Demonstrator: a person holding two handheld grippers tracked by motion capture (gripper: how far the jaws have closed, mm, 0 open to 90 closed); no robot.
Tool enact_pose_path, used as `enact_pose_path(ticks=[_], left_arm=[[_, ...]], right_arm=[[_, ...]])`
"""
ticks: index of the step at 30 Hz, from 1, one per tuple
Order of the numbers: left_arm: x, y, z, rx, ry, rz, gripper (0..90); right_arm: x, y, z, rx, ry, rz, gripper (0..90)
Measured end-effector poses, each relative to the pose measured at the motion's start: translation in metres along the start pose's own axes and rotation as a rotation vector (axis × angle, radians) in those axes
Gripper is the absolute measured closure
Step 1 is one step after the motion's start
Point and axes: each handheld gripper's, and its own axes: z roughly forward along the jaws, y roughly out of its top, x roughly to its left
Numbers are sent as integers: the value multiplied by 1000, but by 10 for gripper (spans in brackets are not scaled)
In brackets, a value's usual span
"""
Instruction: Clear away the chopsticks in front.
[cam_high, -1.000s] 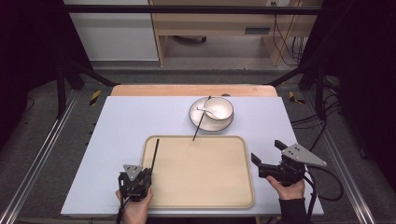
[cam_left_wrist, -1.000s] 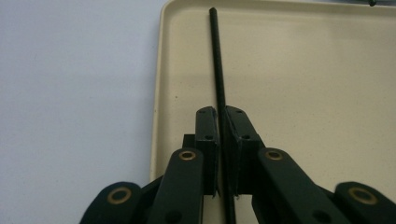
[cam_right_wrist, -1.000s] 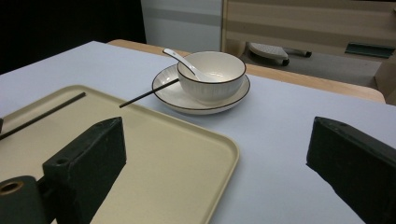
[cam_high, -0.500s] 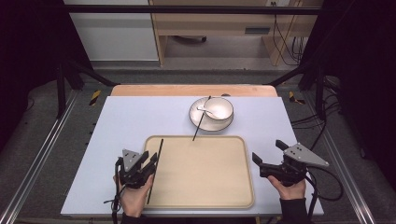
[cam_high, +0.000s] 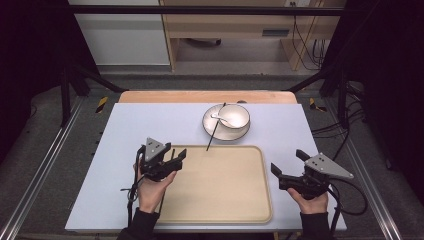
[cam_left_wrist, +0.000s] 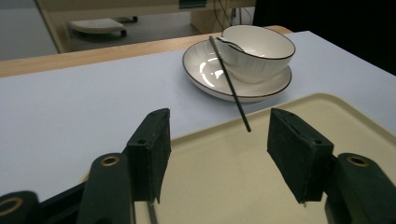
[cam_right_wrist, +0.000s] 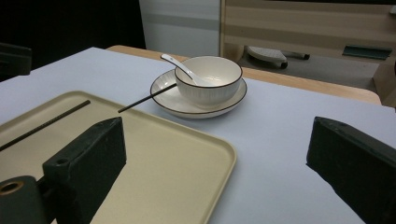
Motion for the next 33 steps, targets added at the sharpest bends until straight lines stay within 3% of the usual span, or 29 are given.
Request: enact_pose_path(ticks=[9, 16, 22, 27, 33], left_arm=[[-6, 18, 28, 19, -41, 70, 283], [-12, 29, 51, 46, -50, 106, 234], [-17, 32, 75, 71, -92, 121, 210], [-19, 29, 95, 119, -87, 133, 205], [-20, 31, 114, 142, -73, 146, 237]], right_arm=[[0, 0, 1, 2, -1, 1, 48], [0, 0, 0, 1, 2, 3, 48], [-1, 0, 0, -2, 1, 5, 48], [-2, -1, 1, 1, 2, 6, 48], [-3, 0, 0, 0, 0, 8, 48]])
